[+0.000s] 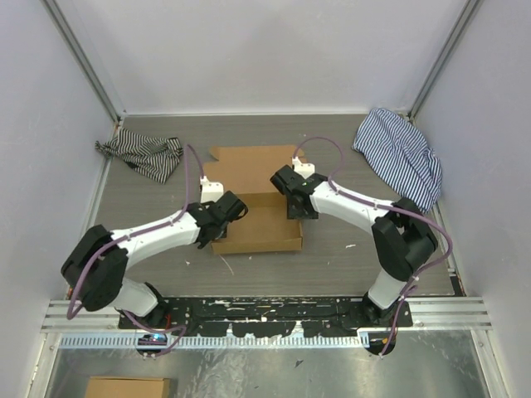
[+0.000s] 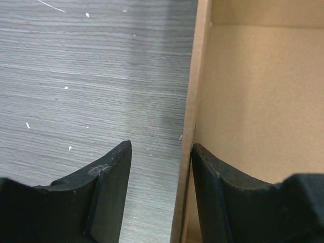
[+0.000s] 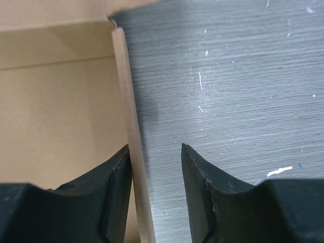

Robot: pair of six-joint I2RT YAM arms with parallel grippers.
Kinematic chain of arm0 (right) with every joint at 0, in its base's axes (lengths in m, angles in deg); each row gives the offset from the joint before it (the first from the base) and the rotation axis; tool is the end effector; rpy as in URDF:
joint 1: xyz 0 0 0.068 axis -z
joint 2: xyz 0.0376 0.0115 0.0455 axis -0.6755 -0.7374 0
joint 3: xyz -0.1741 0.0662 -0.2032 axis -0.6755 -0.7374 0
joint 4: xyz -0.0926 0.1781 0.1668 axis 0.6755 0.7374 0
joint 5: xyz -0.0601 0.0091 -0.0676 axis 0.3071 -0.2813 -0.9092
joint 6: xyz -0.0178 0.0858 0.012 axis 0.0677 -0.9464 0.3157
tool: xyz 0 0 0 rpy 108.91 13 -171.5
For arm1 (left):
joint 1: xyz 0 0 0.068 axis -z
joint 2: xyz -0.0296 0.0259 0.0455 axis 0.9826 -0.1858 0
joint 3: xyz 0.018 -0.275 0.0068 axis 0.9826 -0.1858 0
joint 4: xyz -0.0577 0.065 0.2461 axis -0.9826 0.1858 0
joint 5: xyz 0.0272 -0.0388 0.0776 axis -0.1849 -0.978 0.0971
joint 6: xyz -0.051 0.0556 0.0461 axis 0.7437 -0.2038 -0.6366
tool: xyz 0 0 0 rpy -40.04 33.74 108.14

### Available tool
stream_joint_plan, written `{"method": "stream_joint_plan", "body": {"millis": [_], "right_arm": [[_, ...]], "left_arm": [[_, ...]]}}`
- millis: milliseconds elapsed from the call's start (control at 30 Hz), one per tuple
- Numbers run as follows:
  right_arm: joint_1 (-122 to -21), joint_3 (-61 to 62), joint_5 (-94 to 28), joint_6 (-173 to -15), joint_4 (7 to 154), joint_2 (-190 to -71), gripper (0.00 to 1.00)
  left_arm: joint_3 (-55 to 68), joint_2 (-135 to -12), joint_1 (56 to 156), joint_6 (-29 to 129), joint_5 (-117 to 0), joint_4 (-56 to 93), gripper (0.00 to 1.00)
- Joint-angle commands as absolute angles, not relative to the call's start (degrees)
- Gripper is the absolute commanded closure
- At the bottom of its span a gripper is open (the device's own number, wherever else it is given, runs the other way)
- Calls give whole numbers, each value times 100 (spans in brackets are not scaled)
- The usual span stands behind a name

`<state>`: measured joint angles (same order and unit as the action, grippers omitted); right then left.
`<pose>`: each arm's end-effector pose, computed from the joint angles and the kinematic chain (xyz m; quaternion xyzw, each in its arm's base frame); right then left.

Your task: Fold the paper box

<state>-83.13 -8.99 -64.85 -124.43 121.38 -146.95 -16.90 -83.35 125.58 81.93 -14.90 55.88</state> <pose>0.2772 0.1955 0.1636 0.0037 0.9673 -0.0682 0.2443 0.2207 -0.1651 0.1521 -0.0220 0.9417 0.1065 0.3184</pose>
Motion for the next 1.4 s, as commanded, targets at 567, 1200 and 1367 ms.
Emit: {"method": "stream_joint_plan", "body": {"millis": [567, 1200, 1367], "right_arm": [[-7535, 64, -6519, -11922, 12228, -13622, 29], [-5304, 1350, -3216, -11072, 11071, -15767, 1], [-5280, 1295, -3317, -10950, 10894, -16188, 3]], "left_arm": [[-1077, -7007, 11496, 7360, -1876, 5657, 25], [750, -9386, 8977, 7191, -4746, 5303, 20], [1060, -9958, 8949, 7115, -4744, 5486, 21]]}}
